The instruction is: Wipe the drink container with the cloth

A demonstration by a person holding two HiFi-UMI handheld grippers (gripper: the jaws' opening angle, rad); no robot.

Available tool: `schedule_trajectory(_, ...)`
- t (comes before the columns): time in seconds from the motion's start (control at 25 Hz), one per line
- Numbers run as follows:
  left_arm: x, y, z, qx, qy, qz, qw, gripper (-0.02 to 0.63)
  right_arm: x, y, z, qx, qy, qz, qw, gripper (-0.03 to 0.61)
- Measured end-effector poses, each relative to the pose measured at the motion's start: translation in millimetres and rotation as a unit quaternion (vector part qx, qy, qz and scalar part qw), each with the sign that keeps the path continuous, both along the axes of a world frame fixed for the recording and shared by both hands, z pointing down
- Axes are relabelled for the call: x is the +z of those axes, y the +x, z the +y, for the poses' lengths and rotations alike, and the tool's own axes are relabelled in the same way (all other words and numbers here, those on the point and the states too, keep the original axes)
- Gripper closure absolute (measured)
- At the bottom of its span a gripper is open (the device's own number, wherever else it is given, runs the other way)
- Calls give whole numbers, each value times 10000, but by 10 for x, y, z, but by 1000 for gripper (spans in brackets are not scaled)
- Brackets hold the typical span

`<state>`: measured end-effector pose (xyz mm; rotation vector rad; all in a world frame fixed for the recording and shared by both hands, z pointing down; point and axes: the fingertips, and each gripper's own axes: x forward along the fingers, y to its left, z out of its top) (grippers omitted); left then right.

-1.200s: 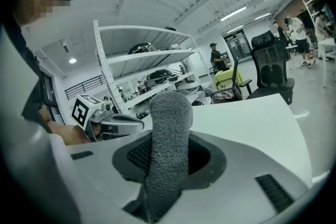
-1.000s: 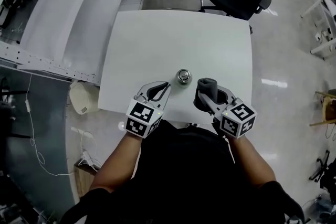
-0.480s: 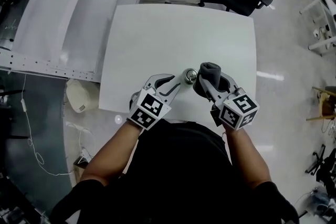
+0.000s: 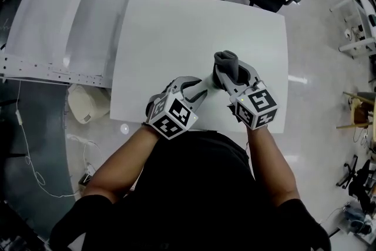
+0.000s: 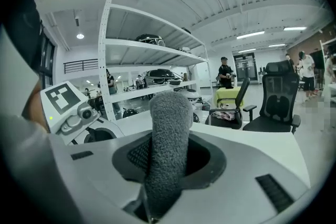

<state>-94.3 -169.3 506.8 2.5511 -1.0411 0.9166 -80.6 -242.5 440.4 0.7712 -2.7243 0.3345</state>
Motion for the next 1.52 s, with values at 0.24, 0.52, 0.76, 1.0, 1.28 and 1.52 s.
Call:
schedule_trajectory(0.24, -9, -28, -8, -8, -86, 186, 9998, 482, 202, -74, 2, -150, 252, 558, 9980, 466)
schedule_trajectory(0.52, -15, -96, 4, -71, -63, 237, 9997, 482, 310, 8, -37, 19, 148, 632, 9979, 466)
schedule_trajectory(0.76, -43, -86, -1, -64, -45, 193, 9998, 482, 341, 137, -115, 211, -108, 480, 9986, 466)
schedule_trajectory(1.0, -54, -44, -4, -37, -45, 172, 9998, 482, 399, 282, -182, 420, -330, 393, 9978, 466)
schedule_trajectory(1.28, -81, 21, -41, 3, 7, 120, 9999, 474, 433, 424, -217, 574, -496, 263, 9968, 466)
schedule_trajectory(1.52, 7, 38, -98, 47, 7, -44, 10000, 462, 476, 606, -231, 763, -498, 311, 9954, 466)
